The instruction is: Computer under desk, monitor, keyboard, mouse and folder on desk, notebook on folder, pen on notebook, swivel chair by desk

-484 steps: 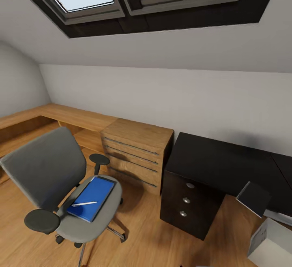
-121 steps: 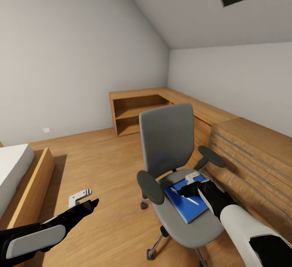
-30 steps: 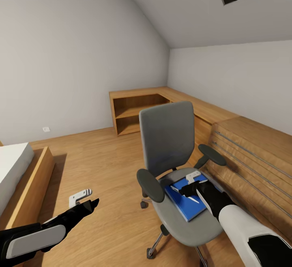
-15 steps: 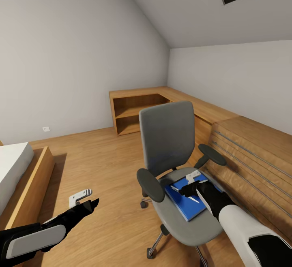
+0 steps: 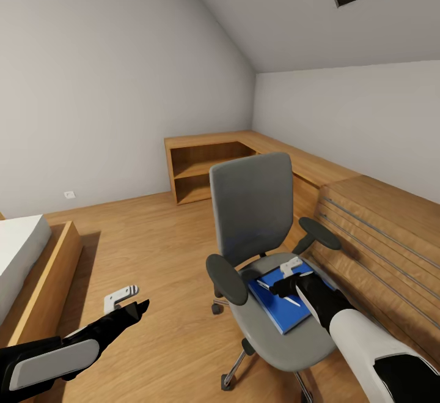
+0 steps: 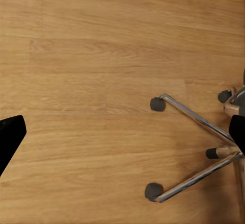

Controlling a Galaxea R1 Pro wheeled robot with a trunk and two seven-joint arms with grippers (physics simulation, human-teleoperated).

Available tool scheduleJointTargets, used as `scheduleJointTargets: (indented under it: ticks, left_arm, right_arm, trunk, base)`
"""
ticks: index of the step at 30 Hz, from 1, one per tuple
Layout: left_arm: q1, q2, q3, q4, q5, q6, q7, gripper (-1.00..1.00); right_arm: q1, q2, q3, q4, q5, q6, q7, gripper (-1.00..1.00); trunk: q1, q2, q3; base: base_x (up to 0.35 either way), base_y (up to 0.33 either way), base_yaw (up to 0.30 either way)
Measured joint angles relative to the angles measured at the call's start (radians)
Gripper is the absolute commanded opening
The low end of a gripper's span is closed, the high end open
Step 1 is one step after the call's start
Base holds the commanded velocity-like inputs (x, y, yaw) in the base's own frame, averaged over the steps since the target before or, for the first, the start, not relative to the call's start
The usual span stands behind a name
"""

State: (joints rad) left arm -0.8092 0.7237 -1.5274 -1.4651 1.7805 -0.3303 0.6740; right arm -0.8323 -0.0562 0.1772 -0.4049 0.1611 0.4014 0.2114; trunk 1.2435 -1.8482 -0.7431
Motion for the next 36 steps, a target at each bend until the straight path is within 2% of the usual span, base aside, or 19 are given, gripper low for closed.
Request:
scheduleJointTargets:
  ticks: [7, 18, 36]
  left_arm:
    - [0.0, 0.0, 0.0, 0.0, 0.0, 0.0, 0.0, 1.0]
    - [0.0, 0.0, 0.0, 0.0, 0.0, 0.0, 0.0, 1.0]
    - [0.0, 0.0, 0.0, -0.001, 0.0, 0.0, 0.001, 1.0]
  right_arm:
    - [0.0, 0.001, 0.01, 0.006, 0.0, 0.019, 0.0, 1.0]
    - [0.0, 0.005, 0.074, 0.03, -0.002, 0.024, 0.0, 1.0]
    - [0.0, 0.009, 0.085, 0.033, -0.002, 0.025, 0.0, 1.0]
  trunk:
    - [0.0, 0.0, 0.0]
    - [0.0, 0.0, 0.0]
    - [0.0, 0.0, 0.0]
  base:
    - [0.0, 0.0, 0.0]
    - [0.0, 0.0, 0.0]
    - [0.0, 0.0, 0.0]
